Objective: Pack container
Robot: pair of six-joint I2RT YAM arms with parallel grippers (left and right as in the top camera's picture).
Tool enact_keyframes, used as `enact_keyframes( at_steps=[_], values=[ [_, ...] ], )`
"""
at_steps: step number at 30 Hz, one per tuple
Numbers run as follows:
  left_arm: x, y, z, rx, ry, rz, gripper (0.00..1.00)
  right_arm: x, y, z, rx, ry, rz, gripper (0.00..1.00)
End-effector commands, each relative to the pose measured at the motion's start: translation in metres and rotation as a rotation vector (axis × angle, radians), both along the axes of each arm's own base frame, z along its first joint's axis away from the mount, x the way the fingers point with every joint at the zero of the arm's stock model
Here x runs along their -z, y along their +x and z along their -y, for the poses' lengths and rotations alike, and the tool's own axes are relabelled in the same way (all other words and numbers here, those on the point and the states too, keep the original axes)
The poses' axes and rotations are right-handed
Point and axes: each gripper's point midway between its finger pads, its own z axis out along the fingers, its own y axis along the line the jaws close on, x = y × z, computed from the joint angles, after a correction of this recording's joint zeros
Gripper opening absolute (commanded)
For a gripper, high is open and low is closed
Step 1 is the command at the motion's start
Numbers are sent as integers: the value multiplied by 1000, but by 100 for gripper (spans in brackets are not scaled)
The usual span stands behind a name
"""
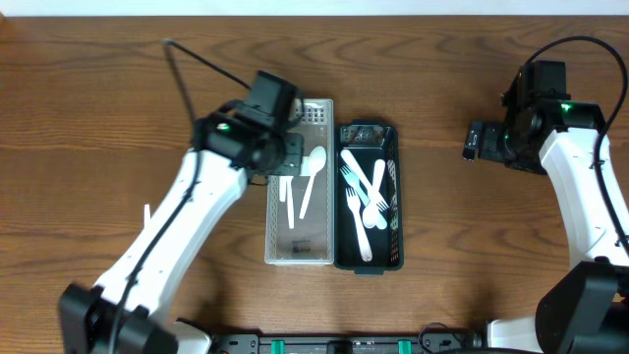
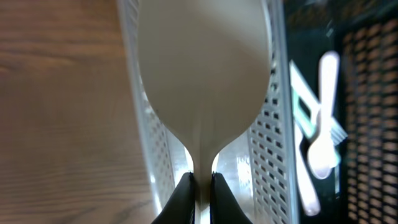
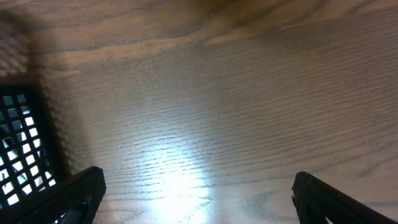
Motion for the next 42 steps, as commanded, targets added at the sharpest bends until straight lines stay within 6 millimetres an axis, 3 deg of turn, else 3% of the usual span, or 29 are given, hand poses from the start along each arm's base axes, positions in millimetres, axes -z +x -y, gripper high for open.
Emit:
enact_keyframes(
  at_steps=[1, 6, 9, 10, 12, 16, 19, 24, 27, 32, 33, 38, 42],
  values=[
    [38, -3, 0, 24, 75, -91, 6, 4, -1, 0, -9, 3, -10, 99],
    [75, -5, -1, 27, 124, -189, 7, 4, -1, 0, -9, 3, -11, 99],
    [83, -6, -1, 27, 134, -209, 14, 4, -2, 0, -9, 3, -14, 99],
    [83, -6, -1, 27, 135, -210, 17, 4, -2, 0, -9, 3, -14, 99],
    [82, -5, -1, 27, 133, -205, 44, 4, -2, 0, -9, 3, -14, 99],
    [73, -5, -2, 55, 136, -187, 47, 4, -1, 0, -9, 3, -13, 99],
    [51, -7, -11, 47, 170, -158, 47, 4, -1, 0, -9, 2, -13, 99],
    [-6, -19, -60, 3, 289, -57, 52, 4, -1, 0, -9, 2, -13, 99],
    [-39, -39, -98, -26, 316, -19, 65, 4, -1, 0, -9, 2, -13, 99],
    [-73, -74, -159, -186, 306, 4, 99, 4, -1, 0, -9, 2, -13, 99],
    [-78, -79, -172, -243, 298, 18, 98, 4, -1, 0, -9, 2, -13, 99],
    [-79, -90, -219, -451, 276, 23, 98, 4, -1, 0, -9, 3, -13, 99],
    [-53, -87, -243, -562, 231, -19, 98, 4, -2, 0, -9, 3, -14, 99]
  ],
)
